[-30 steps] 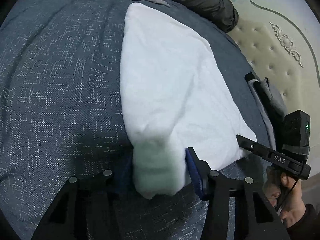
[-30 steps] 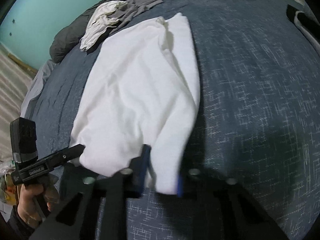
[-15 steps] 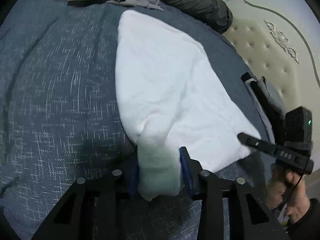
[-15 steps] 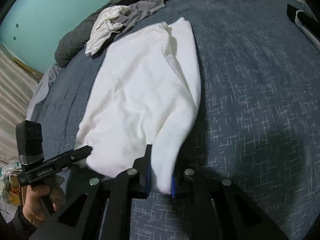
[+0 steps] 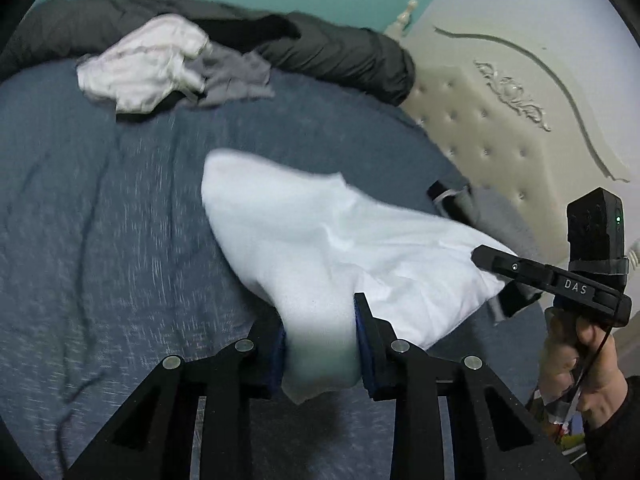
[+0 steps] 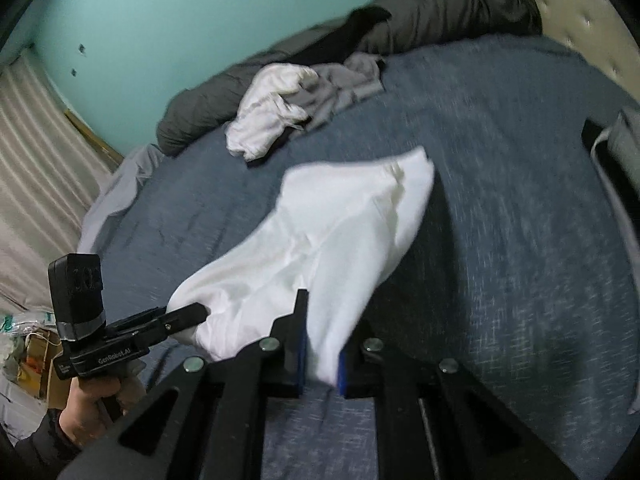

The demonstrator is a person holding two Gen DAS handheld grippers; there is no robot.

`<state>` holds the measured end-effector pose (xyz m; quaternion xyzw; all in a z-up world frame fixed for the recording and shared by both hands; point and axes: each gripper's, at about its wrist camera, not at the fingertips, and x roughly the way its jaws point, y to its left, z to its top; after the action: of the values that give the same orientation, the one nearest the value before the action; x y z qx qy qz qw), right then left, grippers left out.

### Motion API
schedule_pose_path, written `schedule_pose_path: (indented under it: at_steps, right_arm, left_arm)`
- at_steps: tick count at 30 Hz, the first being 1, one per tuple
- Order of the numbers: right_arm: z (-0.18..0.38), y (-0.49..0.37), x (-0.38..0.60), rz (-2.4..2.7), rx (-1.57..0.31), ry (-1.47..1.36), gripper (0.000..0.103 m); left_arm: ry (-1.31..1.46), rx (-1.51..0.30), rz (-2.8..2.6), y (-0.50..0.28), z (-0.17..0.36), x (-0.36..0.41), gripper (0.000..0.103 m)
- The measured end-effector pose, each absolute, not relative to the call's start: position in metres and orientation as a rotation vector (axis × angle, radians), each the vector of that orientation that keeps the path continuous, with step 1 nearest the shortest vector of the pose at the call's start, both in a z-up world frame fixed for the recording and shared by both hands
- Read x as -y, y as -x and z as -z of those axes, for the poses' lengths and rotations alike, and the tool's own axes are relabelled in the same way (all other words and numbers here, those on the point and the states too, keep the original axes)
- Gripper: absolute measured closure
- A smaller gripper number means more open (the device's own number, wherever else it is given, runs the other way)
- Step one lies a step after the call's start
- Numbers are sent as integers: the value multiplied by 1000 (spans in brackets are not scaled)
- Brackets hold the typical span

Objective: Fold clothes
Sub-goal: 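Lift the shirt with the left tool and carry it toward the headboard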

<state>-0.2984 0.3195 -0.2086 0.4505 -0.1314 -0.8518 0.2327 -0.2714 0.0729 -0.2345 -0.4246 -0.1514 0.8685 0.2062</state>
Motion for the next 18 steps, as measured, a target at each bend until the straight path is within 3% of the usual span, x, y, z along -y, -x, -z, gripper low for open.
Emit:
schedule_pose_path:
  at_steps: [10,18]
  right_arm:
    - [113,268,-349,2367,345,-1113,94]
    - [54,249,-385,2400,330,-1046,94]
  left_arm:
    - [1070,352,-2444,245,134,-98,71]
    - [1011,299,-2436,237,84,-139,71]
